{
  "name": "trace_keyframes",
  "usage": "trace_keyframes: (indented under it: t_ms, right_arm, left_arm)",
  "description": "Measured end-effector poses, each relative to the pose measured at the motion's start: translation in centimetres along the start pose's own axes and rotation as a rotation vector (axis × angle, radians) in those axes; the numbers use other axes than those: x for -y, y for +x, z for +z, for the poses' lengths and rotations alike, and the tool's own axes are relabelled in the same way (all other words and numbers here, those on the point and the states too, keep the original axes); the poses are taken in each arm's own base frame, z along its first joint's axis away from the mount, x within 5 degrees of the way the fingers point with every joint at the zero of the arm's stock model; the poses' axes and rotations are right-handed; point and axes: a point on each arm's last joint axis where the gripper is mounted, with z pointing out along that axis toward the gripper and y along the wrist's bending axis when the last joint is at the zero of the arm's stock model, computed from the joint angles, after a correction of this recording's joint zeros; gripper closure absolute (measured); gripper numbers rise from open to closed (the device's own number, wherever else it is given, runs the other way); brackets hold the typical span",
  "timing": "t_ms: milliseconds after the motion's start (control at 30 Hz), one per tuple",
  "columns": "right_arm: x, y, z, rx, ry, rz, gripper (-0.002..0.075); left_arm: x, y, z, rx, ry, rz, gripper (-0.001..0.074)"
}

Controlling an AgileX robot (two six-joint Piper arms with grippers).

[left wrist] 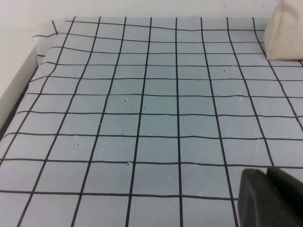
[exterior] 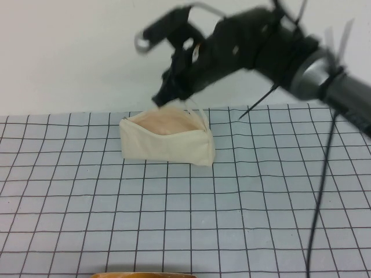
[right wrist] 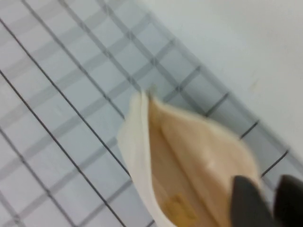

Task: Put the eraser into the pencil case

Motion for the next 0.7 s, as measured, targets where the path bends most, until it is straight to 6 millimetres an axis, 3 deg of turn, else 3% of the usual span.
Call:
trace_keyframes:
  t_ms: [67,133,333,467,700]
  right_arm:
    - [0.0,-1.6,-3.4,0.049,-0.013,0.017,0.0649]
    - [-0.2,-2.9,-6.6,0.099,-0.040,0.031,0.0692]
    - [-1.4,-5.3,-15.9,0.232,-0.161,-0.026,0.0720]
    - [-2.1,-5.1,-20.6,0.219,-0.203,-0.093,0.0723]
    - [-2.7,-2.8,-26.1,0.204,-0.184,-0.133,0.0726]
  left_arm:
    - [0.0,0.0,0.0,0.000,0.000,0.000,0.0736]
    - [0.0,0.0,0.0,0.000,0.000,0.000,0.0736]
    - [0.0,0.0,0.0,0.000,0.000,0.000,0.0736]
    - [0.0,0.0,0.0,0.000,0.000,0.000,0.0736]
    - [0.0,0.0,0.0,0.000,0.000,0.000,0.0736]
